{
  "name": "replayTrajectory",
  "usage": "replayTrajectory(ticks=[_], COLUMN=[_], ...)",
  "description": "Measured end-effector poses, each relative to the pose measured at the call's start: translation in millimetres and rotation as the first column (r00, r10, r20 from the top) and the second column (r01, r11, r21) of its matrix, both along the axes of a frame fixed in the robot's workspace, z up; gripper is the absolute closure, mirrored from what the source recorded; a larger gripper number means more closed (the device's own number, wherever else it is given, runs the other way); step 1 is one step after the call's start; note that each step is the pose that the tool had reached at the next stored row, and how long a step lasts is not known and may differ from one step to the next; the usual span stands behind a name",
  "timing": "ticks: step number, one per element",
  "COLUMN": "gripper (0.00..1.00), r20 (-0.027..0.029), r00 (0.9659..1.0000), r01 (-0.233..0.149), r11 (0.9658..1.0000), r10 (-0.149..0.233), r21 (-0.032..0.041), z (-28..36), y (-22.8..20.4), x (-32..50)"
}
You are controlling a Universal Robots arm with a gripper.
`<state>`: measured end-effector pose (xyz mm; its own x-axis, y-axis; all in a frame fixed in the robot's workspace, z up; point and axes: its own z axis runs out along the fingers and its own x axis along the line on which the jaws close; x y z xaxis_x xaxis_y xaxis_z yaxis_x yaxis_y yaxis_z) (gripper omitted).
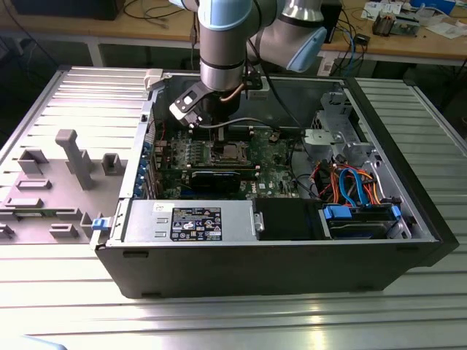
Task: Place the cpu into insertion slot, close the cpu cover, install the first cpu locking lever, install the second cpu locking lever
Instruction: 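Close the cpu cover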
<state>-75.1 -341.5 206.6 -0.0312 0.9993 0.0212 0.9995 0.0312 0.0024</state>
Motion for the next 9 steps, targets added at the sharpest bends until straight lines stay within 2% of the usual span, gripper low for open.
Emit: replayTrajectory(ticks=[6,9], gripper=[0.89,0.89], r20=[0.0002,0.0002], r00=[1.0000,1.0000], r01=[0.000,0.000], r11=[1.0000,1.0000], r10=[0.000,0.000], r21=[0.0002,0.0003], z=[0.0,2.0], y=[0.0,0.1], x=[-0.1,0.0])
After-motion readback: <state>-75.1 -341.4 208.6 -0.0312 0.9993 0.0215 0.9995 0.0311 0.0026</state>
